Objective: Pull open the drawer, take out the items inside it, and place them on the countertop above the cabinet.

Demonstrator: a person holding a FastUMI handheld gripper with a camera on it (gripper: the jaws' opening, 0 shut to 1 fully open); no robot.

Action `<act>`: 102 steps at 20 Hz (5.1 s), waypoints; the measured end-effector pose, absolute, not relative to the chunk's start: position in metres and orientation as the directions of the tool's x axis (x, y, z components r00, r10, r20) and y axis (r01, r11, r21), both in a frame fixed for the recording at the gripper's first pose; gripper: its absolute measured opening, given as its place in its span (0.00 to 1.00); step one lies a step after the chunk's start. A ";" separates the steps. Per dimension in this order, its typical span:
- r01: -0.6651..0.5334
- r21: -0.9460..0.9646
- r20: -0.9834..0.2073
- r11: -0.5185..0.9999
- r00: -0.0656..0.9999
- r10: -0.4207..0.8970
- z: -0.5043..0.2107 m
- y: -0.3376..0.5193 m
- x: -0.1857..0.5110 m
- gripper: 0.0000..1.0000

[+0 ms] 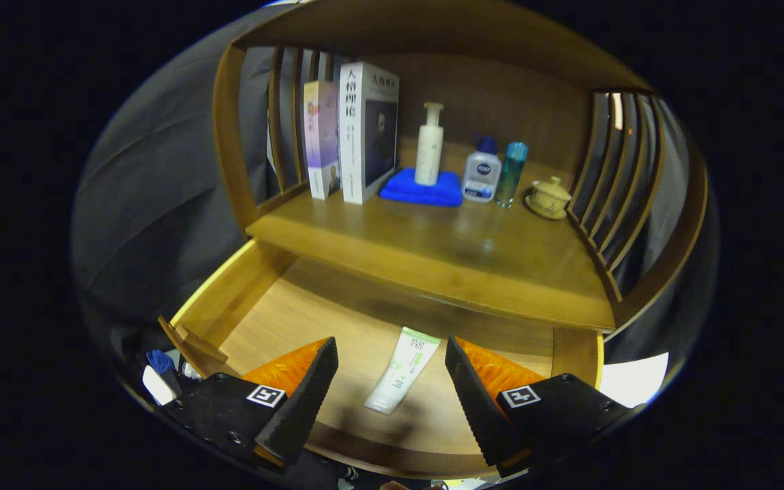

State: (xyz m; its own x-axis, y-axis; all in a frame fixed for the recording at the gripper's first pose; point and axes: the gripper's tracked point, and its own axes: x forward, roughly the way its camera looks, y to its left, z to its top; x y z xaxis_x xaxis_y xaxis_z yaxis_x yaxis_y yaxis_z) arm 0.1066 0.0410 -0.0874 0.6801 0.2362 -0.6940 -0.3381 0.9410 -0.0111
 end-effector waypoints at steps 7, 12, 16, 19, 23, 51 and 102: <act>-0.323 0.025 -0.842 0.946 0.504 0.194 -0.144 0.039 0.112 0.99; -0.305 0.054 -0.898 0.951 0.401 0.179 -0.173 0.041 0.111 0.98; -0.268 0.075 -0.923 0.961 0.345 0.169 -0.190 0.041 0.115 0.98; -0.231 0.108 -0.936 0.967 0.303 0.177 -0.198 0.046 0.113 0.86; -0.212 0.126 -0.953 0.969 0.245 0.178 -0.207 0.041 0.109 0.80; -0.334 0.317 -0.790 0.888 0.425 0.442 -0.074 0.073 0.096 0.31; -0.149 0.082 -0.129 0.985 0.979 0.159 0.032 0.054 0.090 0.98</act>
